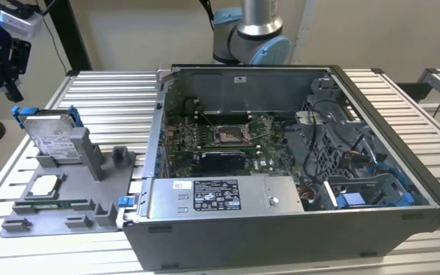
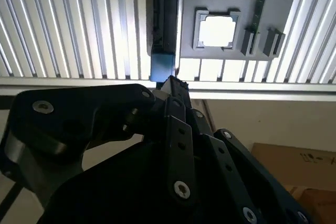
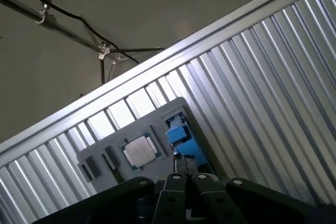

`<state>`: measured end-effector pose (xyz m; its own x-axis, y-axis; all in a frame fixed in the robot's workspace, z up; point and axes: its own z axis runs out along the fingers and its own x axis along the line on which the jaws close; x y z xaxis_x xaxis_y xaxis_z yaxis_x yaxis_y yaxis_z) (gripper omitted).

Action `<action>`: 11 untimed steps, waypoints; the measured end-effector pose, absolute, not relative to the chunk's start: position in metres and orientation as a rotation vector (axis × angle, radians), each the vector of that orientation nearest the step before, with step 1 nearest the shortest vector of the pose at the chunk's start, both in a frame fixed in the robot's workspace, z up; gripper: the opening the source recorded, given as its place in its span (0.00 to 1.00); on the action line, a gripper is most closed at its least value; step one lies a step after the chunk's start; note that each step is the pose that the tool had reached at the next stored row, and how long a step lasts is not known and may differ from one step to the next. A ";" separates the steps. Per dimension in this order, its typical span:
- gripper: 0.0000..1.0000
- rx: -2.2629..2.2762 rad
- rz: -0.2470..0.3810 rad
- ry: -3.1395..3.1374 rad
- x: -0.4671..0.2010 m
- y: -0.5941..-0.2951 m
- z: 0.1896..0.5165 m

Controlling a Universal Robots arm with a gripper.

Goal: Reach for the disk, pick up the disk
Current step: 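Pick up the disk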

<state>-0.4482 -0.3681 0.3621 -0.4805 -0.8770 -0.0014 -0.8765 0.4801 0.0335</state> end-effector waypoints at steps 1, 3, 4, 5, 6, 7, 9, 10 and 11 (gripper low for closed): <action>0.00 1.619 -0.045 -2.674 -0.448 -0.368 0.362; 0.00 1.666 -0.044 -2.645 -0.448 -0.368 0.361; 0.00 1.690 -0.044 -2.630 -0.448 -0.368 0.361; 0.00 1.710 -0.043 -2.617 -0.448 -0.368 0.361; 0.00 1.727 -0.043 -2.605 -0.448 -0.368 0.361; 0.00 1.743 -0.043 -2.595 -0.448 -0.368 0.361; 0.00 1.770 -0.043 -2.576 -0.446 -0.368 0.361; 0.00 1.783 -0.043 -2.567 -0.446 -0.368 0.361; 0.00 1.795 -0.042 -2.558 -0.445 -0.368 0.361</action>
<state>-0.4451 -0.3681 0.3610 -0.3401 -0.9404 -0.0024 -0.9400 0.3398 0.0315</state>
